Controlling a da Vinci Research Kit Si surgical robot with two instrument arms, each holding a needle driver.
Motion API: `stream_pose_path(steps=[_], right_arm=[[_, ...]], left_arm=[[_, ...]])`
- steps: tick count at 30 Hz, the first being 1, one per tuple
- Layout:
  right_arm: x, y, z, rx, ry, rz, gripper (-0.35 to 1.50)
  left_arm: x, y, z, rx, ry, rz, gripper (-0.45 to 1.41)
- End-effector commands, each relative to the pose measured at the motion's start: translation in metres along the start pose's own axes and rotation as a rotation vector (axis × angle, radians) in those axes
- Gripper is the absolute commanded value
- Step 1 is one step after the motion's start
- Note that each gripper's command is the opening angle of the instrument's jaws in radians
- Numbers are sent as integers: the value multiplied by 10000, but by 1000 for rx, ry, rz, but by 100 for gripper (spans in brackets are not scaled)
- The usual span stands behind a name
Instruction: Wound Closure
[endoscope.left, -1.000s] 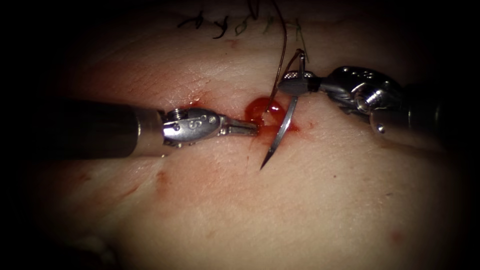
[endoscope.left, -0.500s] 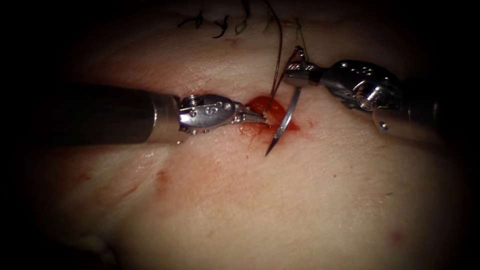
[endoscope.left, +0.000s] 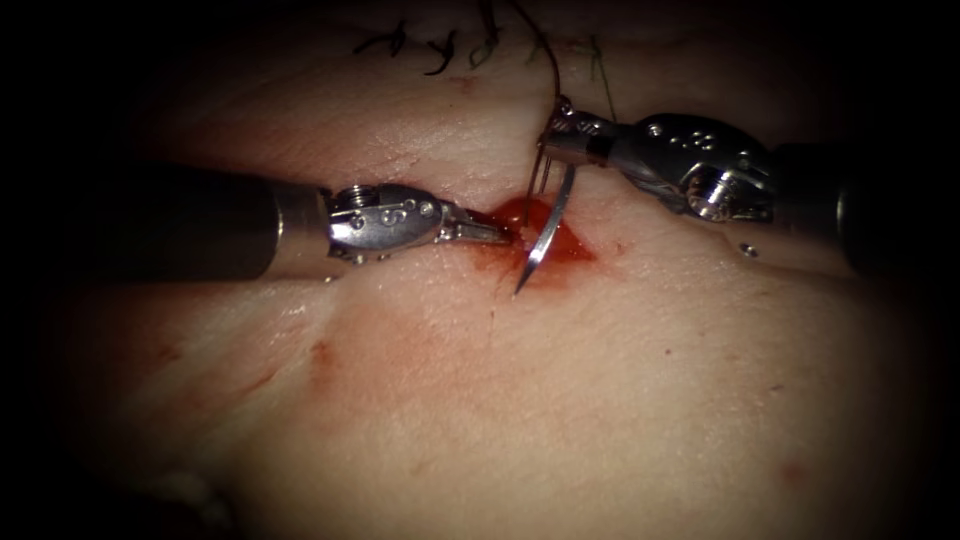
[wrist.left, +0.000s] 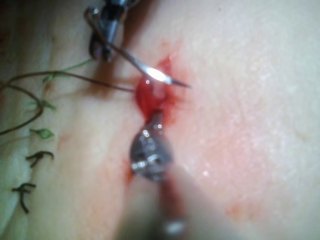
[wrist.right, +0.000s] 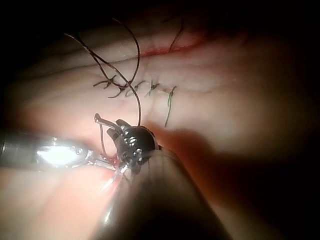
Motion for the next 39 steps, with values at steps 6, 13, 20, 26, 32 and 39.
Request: stream_pose_path(steps=[6, 13, 20, 26, 32, 39], right_arm=[[5, -9, 13, -23, -5, -114, -35], [4, -15, 25, -59, -18, -274, -35], [3, -23, 36, -87, -11, -402, -35], [2, -35, 44, -134, -36, -540, -35], [-2, -42, 46, -160, -17, -569, -35], [-3, -45, 51, -195, 10, -591, -35]], left_arm=[[-18, 38, -5, -9, -1, -3, -8], [-26, 63, -18, -6, -7, -18, -8], [-33, 74, -12, 4, -2, -30, -8], [-40, 80, -4, 10, 0, -41, -8], [-40, 82, -3, 11, 0, -41, -8], [-34, 83, -1, 11, 2, -46, -8]])
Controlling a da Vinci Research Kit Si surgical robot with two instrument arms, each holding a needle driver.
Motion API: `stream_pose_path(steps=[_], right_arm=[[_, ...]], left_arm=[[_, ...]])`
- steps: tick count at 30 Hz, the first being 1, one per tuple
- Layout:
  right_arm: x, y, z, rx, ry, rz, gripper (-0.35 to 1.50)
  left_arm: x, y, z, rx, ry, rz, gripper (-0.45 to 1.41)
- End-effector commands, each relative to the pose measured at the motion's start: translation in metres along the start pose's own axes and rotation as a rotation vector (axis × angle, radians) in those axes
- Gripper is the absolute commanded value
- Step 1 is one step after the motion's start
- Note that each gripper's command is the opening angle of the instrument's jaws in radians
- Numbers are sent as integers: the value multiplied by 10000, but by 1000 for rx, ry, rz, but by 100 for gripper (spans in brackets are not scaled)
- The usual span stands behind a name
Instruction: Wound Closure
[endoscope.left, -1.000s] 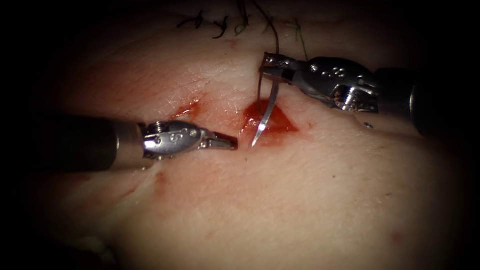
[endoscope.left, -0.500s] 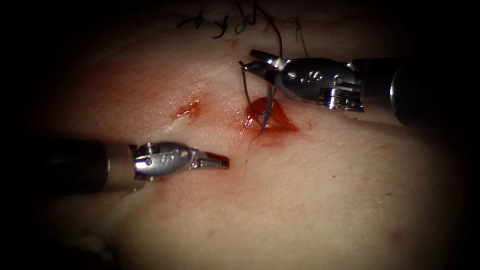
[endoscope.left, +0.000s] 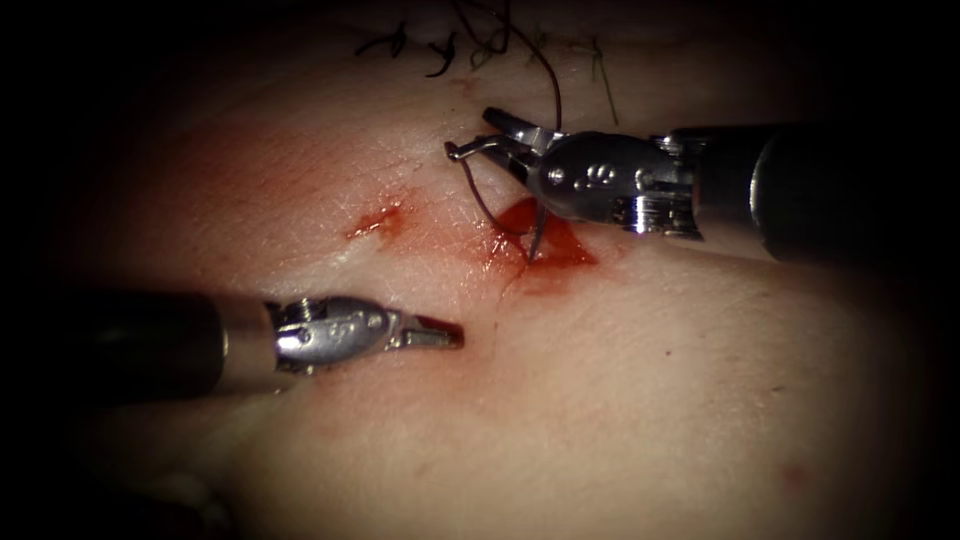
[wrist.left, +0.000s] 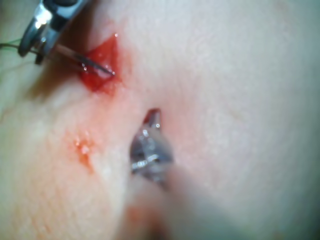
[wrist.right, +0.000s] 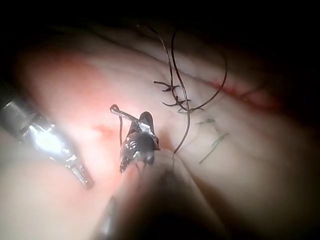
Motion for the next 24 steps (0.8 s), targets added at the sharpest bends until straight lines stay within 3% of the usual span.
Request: stream_pose_path(steps=[1, 6, 13, 24], right_arm=[[0, -9, 8, -13, 11, -14, -35], [2, -10, 7, -52, 33, -48, -35], [1, -5, 11, -69, 60, -59, -35], [4, 8, 9, -60, 111, -70, -35]], left_arm=[[-1, 2, 7, -3, 4, -5, -8], [11, -1, 6, -3, 11, -16, -10], [51, -27, 15, 33, 59, -39, -11], [57, -63, 37, 74, 60, -43, -11]])
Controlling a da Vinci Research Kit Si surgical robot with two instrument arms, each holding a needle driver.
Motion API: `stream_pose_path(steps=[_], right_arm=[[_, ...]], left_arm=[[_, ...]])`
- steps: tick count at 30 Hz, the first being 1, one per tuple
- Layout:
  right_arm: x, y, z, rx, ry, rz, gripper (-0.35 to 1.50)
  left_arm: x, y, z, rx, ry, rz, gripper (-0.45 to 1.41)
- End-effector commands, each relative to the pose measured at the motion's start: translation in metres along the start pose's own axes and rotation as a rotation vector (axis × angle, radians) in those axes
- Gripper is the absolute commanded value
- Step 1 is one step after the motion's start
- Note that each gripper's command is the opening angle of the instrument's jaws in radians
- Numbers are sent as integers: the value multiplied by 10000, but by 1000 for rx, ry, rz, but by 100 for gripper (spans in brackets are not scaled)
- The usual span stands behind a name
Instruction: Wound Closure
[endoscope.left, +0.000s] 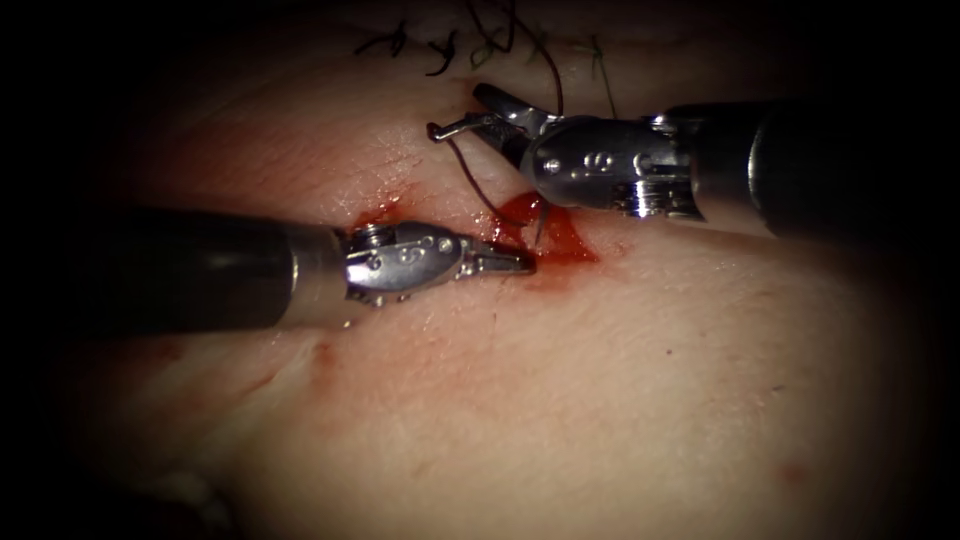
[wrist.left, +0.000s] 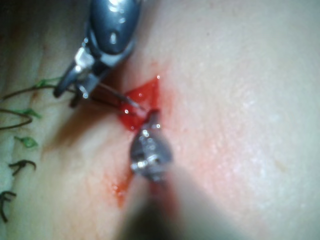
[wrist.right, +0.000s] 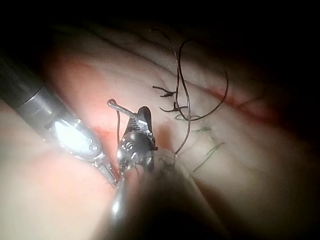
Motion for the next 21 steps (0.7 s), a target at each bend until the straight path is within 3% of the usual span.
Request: stream_pose_path(steps=[1, 11, 21], right_arm=[[-1, -5, 6, 1, 5, 0, -35], [6, -12, 4, 11, 18, 0, -35], [6, -14, 2, 13, 22, -2, -35]], left_arm=[[-5, -3, 8, 3, -1, -1, -11], [-5, -34, 8, 22, -59, 6, -8], [-33, -33, 38, -76, -190, 36, -10]])
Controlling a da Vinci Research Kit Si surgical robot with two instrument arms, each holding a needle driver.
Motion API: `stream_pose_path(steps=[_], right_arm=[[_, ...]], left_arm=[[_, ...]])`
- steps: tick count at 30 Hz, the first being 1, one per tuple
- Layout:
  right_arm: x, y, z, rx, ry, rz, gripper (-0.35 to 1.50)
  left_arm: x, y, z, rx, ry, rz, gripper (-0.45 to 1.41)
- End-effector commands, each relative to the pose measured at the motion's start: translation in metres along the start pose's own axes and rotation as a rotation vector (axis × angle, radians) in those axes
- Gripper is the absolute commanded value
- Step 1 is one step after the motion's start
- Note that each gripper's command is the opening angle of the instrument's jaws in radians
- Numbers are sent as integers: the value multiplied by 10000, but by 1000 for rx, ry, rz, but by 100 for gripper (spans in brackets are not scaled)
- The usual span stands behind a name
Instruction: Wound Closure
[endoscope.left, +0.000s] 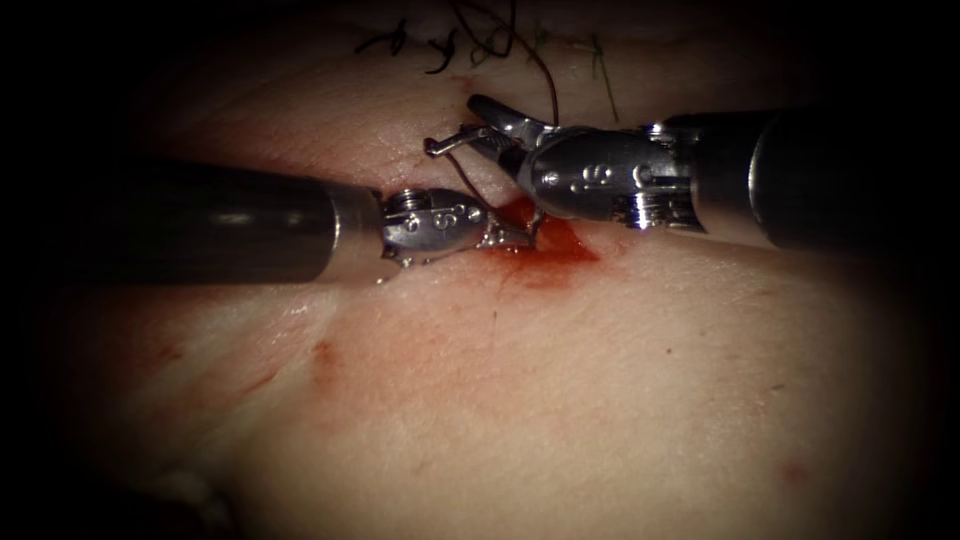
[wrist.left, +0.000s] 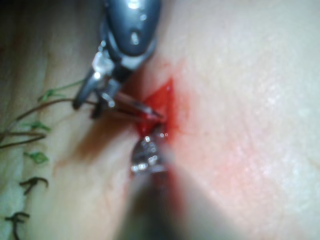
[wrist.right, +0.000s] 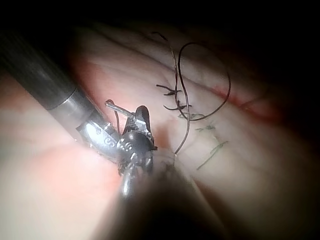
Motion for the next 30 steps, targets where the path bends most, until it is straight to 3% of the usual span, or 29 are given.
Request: stream_pose_path(steps=[1, 6, 12, 15, 16, 24, 30], right_arm=[[-2, -5, 6, 2, 1, 1, -35], [-3, -5, 3, 3, 7, 1, -35], [-1, -9, 1, 4, 9, -1, -35], [0, -11, 1, 4, 10, -1, -35], [0, -12, 1, 2, 7, -3, -35], [-1, -15, 1, 2, 9, -11, -35], [-1, -15, 1, -2, 11, -40, -35]], left_arm=[[-5, 1, 9, -10, -9, 3, -10], [-6, 1, 1, -56, -70, 28, -8], [9, -12, -5, -89, -153, 58, 16], [17, -18, -4, -100, -224, 112, 37], [20, -20, -1, -101, -279, 140, 39], [10, -15, 23, -120, -364, 165, 44], [3, -10, 8, -161, -422, 197, 42]])
